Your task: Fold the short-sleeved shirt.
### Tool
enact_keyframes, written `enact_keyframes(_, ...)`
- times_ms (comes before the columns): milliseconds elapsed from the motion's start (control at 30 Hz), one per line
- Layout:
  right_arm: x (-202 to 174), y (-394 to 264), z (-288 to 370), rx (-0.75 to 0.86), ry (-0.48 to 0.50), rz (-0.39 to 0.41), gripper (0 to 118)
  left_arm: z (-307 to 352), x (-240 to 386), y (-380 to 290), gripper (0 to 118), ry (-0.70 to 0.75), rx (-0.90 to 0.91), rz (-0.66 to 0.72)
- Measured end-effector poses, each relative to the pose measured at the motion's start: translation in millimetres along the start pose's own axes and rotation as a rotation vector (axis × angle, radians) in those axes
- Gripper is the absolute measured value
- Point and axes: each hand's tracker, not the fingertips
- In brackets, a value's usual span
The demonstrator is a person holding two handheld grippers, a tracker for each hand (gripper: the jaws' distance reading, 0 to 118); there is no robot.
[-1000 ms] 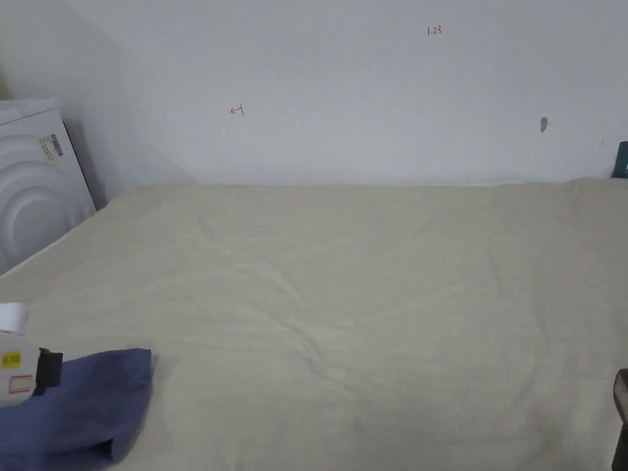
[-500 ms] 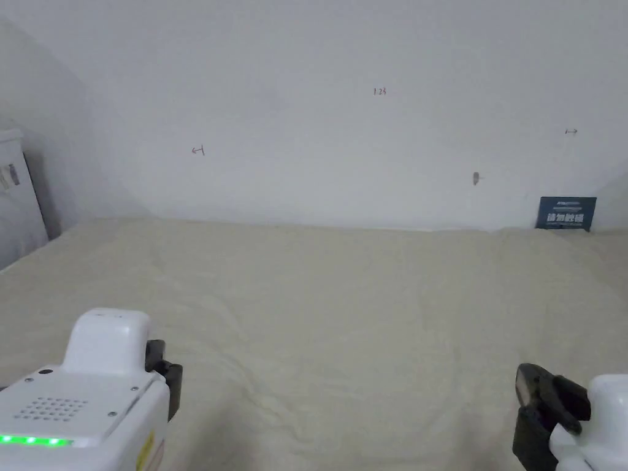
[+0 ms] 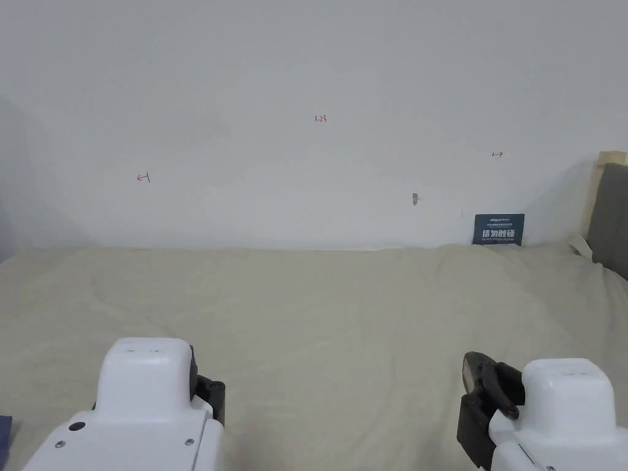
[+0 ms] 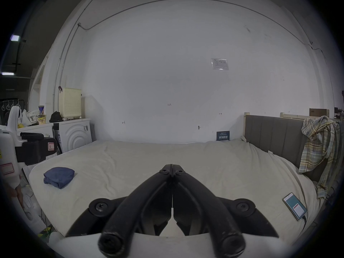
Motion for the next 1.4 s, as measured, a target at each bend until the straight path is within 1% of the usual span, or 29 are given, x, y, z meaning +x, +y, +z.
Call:
enact_keyframes(33,0.3,-0.8,1.0,0.005,-0.006,0.000,0,0.9,-0.4,-0.8,0,-0.015,0.000,0.004)
enact_keyframes(167,-0.2,0.5,3.5,0.016,-0.015,-0.001,0,3.3,0.5,-1.5,0,0.024,-0.008,0.009)
enact_keyframes(233,-0.8,1.6,4.9,0.020,-0.018,-0.002,0,4.6,-3.0,-2.1,0,0.013,-0.012,0.018)
enact_keyframes(300,-1.6,1.4,6.1,0.024,-0.020,0.004,3,4.6,-3.5,-2.8,0,0.002,-0.023,0.015)
enact_keyframes(367,-3.6,3.9,9.4,0.033,-0.030,0.004,9,4.6,-2.9,-3.6,0,0.005,-0.030,0.009)
enact_keyframes(400,-3.4,4.9,11.0,0.040,-0.025,-0.004,30,5.0,-2.9,-3.6,0,0.004,-0.032,0.008)
enact_keyframes(433,-2.8,6.6,11.7,0.039,-0.014,-0.017,63,5.7,-3.2,-3.6,5,0.001,-0.033,0.008)
enact_keyframes(467,-1.6,8.2,12.5,0.042,-0.003,-0.035,105,6.2,-3.9,-3.0,27,-0.008,-0.036,0.011)
enact_keyframes(500,0.5,9.0,16.0,0.077,0.012,-0.062,115,6.1,-5.0,-1.8,55,-0.018,-0.041,0.020)
enact_keyframes(533,0.5,12.0,20.4,0.113,0.005,-0.066,115,6.5,-5.7,-0.8,81,-0.023,-0.044,0.029)
enact_keyframes(567,-0.4,16.2,23.9,0.104,0.002,-0.058,115,8.0,-6.4,-0.1,102,-0.031,-0.040,0.029)
enact_keyframes(600,-4.1,18.1,26.0,0.106,-0.018,-0.048,115,9.8,-5.6,0.3,107,-0.030,-0.031,0.030)
enact_keyframes(633,-6.2,20.7,27.2,0.106,-0.039,-0.039,115,11.7,-4.4,1.4,108,-0.021,-0.021,0.028)
enact_keyframes(700,-7.3,26.8,28.3,0.092,-0.044,-0.023,115,14.2,-3.6,3.8,111,-0.025,-0.015,0.016)
enact_keyframes(733,-6.4,28.6,27.9,0.089,-0.046,-0.026,115,15.3,-3.1,4.6,114,-0.028,-0.013,0.012)
enact_keyframes(800,-6.8,29.0,29.8,0.092,-0.053,-0.028,115,17.6,-2.5,4.8,115,-0.036,-0.005,0.008)
enact_keyframes(833,-9.3,28.9,31.7,0.098,-0.083,-0.017,115,17.9,-2.1,4.6,115,-0.035,-0.001,0.010)
enact_keyframes(933,-14.8,23.7,34.7,0.126,-0.141,0.059,115,17.8,-3.0,3.9,115,-0.034,-0.009,0.015)
enact_keyframes(1033,-15.8,20.5,36.0,0.112,-0.137,0.053,115,17.6,-4.5,3.2,115,-0.040,-0.020,0.027)
enact_keyframes(1100,-14.2,20.1,34.0,0.062,-0.080,0.038,115,17.5,-5.7,2.7,115,-0.042,-0.023,0.030)
enact_keyframes(1167,-12.3,20.3,30.5,0.005,-0.058,0.014,115,17.5,-5.5,2.2,115,-0.039,-0.027,0.028)
enact_keyframes(1267,-13.4,19.4,28.3,-0.024,-0.098,-0.008,115,17.8,-6.1,1.2,115,-0.035,-0.029,0.017)
enact_keyframes(1400,-10.7,19.2,27.7,-0.029,-0.088,-0.027,115,18.0,-7.5,1.4,115,-0.033,-0.031,0.021)
